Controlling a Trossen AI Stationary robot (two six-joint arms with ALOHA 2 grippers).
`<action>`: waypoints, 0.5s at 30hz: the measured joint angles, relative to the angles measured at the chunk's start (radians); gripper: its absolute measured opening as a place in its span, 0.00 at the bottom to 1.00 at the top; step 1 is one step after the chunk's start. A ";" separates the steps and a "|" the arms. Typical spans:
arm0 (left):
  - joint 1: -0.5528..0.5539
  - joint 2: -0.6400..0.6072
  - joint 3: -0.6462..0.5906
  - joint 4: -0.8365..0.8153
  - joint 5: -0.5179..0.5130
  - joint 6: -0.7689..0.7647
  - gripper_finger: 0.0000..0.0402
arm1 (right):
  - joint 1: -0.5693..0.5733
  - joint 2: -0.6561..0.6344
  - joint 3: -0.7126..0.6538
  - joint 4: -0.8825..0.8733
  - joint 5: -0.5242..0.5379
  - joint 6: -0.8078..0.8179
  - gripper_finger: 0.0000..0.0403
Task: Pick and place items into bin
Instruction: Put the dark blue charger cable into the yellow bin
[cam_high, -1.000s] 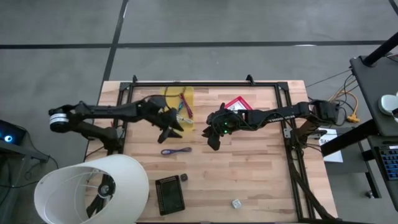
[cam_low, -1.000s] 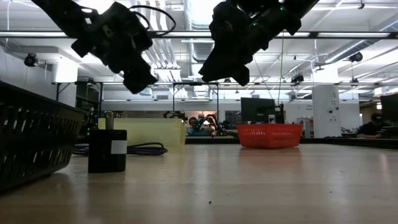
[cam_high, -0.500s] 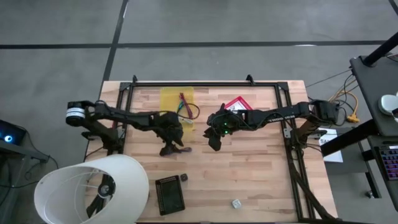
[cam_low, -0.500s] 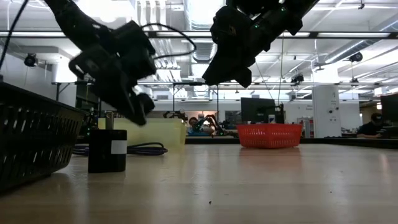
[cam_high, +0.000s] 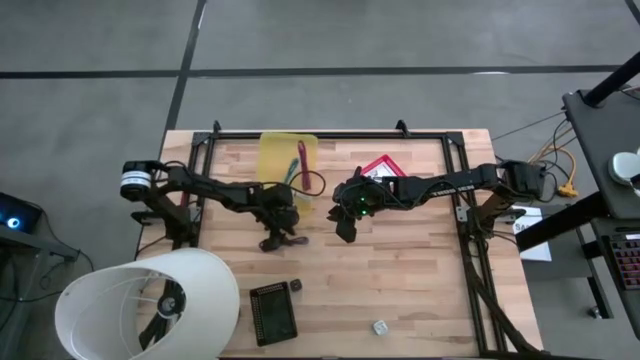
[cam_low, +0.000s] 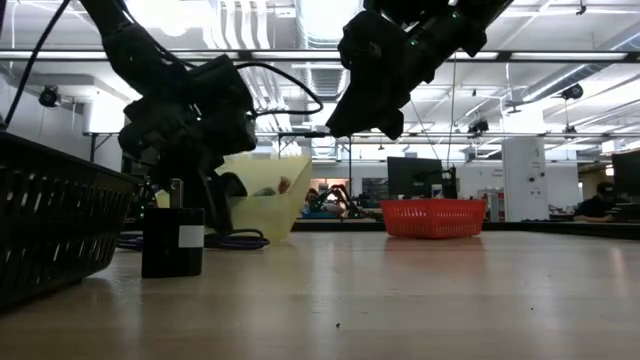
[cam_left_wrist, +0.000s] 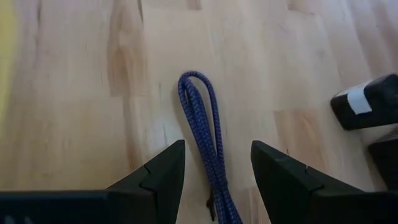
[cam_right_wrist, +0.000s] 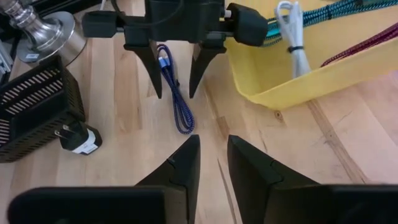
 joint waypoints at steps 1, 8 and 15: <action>0.000 -0.004 0.002 -0.003 -0.001 -0.003 0.42 | 0.000 0.000 0.000 -0.001 0.000 0.000 0.17; 0.000 -0.043 0.007 -0.006 -0.001 -0.007 0.42 | 0.000 0.000 0.000 -0.024 0.000 0.004 0.19; -0.012 -0.090 0.005 -0.057 0.004 -0.005 0.42 | 0.000 0.000 0.000 -0.047 0.000 0.008 0.18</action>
